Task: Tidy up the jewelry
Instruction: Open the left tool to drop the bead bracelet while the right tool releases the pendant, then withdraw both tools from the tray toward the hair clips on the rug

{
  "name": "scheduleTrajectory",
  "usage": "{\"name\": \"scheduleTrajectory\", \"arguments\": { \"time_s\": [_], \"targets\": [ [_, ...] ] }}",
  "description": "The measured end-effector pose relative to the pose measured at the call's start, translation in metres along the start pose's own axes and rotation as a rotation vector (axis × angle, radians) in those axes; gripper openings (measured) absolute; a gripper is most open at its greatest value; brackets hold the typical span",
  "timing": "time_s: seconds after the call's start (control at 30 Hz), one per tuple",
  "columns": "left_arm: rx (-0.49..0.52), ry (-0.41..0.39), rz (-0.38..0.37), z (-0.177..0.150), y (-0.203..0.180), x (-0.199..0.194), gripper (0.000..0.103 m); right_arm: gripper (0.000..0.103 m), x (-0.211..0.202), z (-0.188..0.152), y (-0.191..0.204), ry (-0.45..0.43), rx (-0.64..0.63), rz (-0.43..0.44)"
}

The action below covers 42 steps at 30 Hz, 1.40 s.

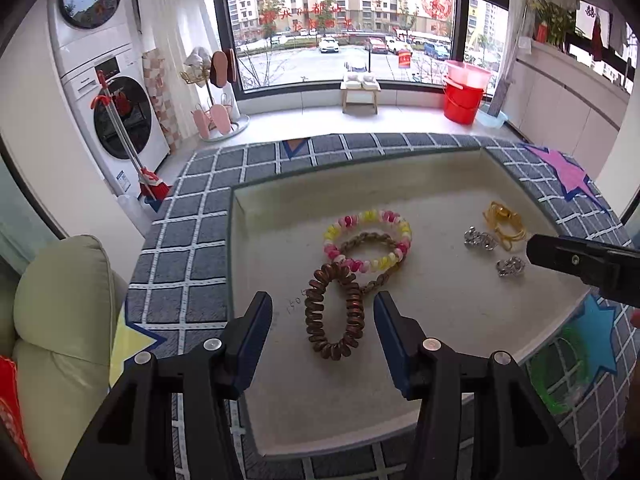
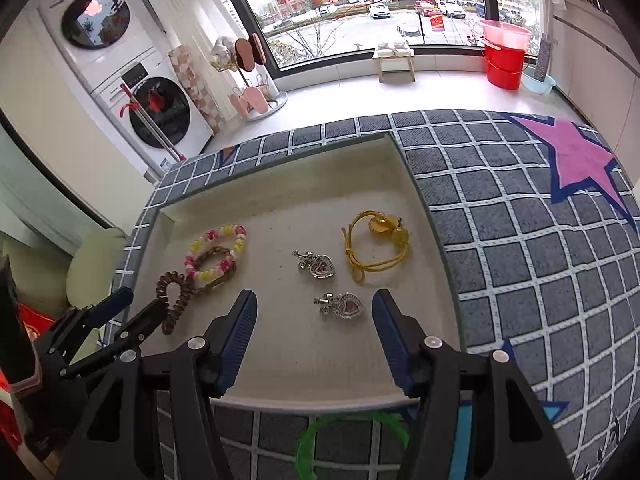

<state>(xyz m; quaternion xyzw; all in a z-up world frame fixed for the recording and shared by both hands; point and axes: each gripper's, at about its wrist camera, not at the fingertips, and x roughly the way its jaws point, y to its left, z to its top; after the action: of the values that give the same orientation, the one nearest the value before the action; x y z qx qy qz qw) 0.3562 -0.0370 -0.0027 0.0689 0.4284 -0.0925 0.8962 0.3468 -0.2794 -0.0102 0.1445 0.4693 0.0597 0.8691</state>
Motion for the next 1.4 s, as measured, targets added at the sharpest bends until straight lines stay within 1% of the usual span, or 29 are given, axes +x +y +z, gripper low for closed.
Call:
{"name": "scheduleTrajectory", "arguments": {
  "time_s": [0.13,0.2,0.33,0.37,0.4,0.47,0.57,0.63,0.7,0.77,0.83,0.87,0.97,1.07,1.2,1.4],
  "targets": [
    [0.002,-0.010,0.001,-0.002,-0.001,-0.009,0.066,0.066,-0.011,-0.004,0.000,-0.017,0.010,-0.003],
    [0.003,-0.012,0.001,-0.002,-0.001,-0.012,0.066,0.069,-0.016,-0.008,-0.001,-0.017,0.016,-0.002],
    [-0.004,-0.011,-0.014,-0.006,0.001,-0.017,0.068,0.069,-0.023,-0.012,-0.002,-0.016,0.018,-0.003],
    [-0.005,-0.011,-0.015,-0.006,0.001,-0.018,0.076,0.069,-0.025,-0.013,-0.002,-0.017,0.018,-0.002],
    [-0.007,-0.013,-0.013,-0.007,0.001,-0.020,0.103,0.069,-0.027,-0.014,-0.002,-0.019,0.018,-0.002],
    [-0.014,-0.053,-0.008,-0.009,0.002,-0.029,0.103,0.069,-0.032,-0.016,-0.002,-0.026,0.019,0.000],
    [0.003,-0.046,-0.021,-0.010,0.000,-0.037,0.103,0.069,-0.040,-0.019,-0.001,-0.040,0.022,0.000],
    [0.012,-0.052,-0.016,-0.011,-0.001,-0.043,0.103,0.070,-0.046,-0.022,0.001,-0.047,0.022,0.004],
    [0.016,-0.054,-0.016,-0.012,-0.002,-0.047,0.103,0.086,-0.052,-0.025,0.004,-0.051,0.012,0.009],
    [0.015,-0.053,-0.021,-0.014,-0.002,-0.053,0.103,0.086,-0.058,-0.029,0.008,-0.070,-0.003,0.004],
    [0.012,-0.053,-0.025,-0.018,-0.003,-0.056,0.103,0.090,-0.065,-0.033,0.012,-0.092,-0.023,-0.005],
    [0.011,-0.051,-0.027,-0.020,-0.003,-0.059,0.103,0.103,-0.068,-0.035,0.013,-0.102,-0.026,-0.006],
    [0.011,-0.051,-0.024,-0.027,-0.004,-0.063,0.103,0.103,-0.079,-0.043,0.013,-0.133,-0.020,0.003],
    [0.014,-0.044,-0.028,-0.035,-0.005,-0.068,0.103,0.103,-0.087,-0.051,0.014,-0.126,-0.012,0.001],
    [0.017,-0.033,-0.049,-0.052,-0.006,-0.078,0.103,0.103,-0.098,-0.063,0.011,-0.075,-0.021,-0.004],
    [0.009,-0.011,-0.044,-0.083,-0.002,-0.090,0.103,0.103,-0.107,-0.092,-0.002,-0.021,0.012,0.005]
  ]
}}
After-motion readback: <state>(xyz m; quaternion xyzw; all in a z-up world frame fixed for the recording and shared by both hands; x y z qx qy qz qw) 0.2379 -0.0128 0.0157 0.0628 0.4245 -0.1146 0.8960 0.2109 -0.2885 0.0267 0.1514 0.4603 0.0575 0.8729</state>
